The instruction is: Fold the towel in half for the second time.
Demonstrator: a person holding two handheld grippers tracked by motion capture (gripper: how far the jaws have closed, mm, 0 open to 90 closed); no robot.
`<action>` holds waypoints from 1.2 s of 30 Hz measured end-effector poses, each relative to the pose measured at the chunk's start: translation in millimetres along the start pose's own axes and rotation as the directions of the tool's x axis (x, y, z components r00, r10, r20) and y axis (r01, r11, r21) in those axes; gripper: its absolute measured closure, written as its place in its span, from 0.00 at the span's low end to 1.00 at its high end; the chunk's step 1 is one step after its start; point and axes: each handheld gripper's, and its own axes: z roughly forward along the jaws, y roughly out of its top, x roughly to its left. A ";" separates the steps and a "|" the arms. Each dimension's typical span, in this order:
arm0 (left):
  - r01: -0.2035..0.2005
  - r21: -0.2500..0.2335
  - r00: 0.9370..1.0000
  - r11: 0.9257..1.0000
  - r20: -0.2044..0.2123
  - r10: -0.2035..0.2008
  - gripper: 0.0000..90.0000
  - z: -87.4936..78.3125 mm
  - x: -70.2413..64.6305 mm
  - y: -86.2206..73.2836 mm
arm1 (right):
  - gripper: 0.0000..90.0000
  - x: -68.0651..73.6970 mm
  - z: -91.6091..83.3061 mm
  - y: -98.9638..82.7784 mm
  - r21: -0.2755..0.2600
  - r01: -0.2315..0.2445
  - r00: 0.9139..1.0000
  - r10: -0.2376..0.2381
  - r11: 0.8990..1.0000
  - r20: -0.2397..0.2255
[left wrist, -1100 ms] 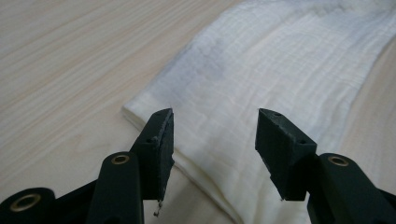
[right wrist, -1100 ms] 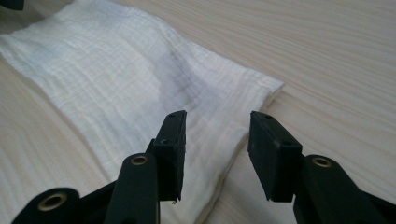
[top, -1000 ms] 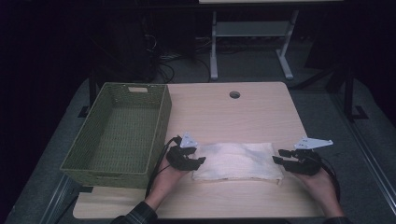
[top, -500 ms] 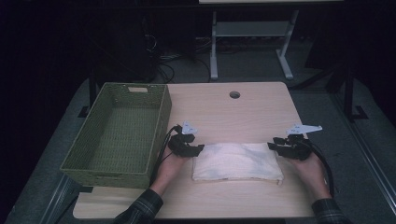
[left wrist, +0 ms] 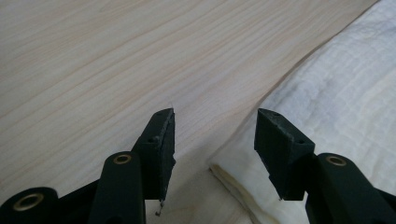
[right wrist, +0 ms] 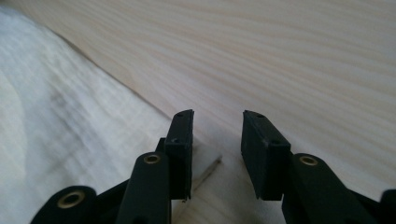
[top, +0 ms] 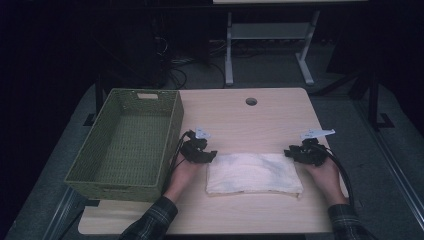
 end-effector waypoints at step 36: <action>-0.001 -0.036 0.998 0.999 0.058 0.003 0.95 5.0 -0.4 18.4 | 0.99 -12.7 -20.6 7.5 -0.086 0.010 0.999 -0.006 0.996 0.048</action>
